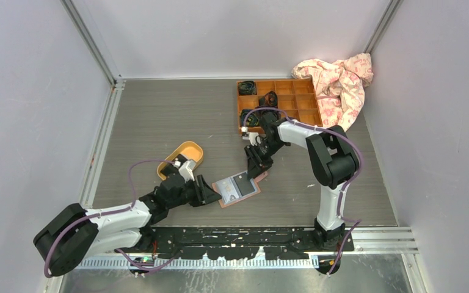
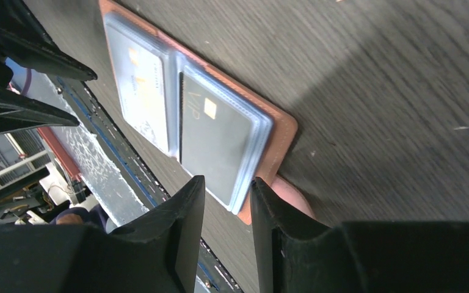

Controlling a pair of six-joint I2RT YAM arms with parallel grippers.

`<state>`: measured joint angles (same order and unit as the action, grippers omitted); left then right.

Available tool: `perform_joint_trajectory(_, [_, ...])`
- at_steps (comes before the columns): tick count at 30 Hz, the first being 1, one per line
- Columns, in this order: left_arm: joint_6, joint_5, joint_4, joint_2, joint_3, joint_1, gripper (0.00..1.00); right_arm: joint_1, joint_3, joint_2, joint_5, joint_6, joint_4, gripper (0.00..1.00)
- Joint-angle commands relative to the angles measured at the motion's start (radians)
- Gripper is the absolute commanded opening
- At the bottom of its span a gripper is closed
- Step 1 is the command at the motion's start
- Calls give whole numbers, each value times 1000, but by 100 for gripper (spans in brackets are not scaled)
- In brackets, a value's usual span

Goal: Put the credit cards into the card holder
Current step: Turn over the card slot in the card holder.

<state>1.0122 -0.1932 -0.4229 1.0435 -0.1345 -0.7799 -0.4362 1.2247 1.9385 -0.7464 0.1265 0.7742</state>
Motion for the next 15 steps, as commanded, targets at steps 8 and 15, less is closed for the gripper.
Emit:
perform_joint_trajectory(8, [-26,11,-62,60,-57,-13,44,4,15,40,-23,-24,2,40])
perform_joint_trajectory(15, [-29,11,-62,98,-68,-18,44,4,18,51,-76,-22,12,38])
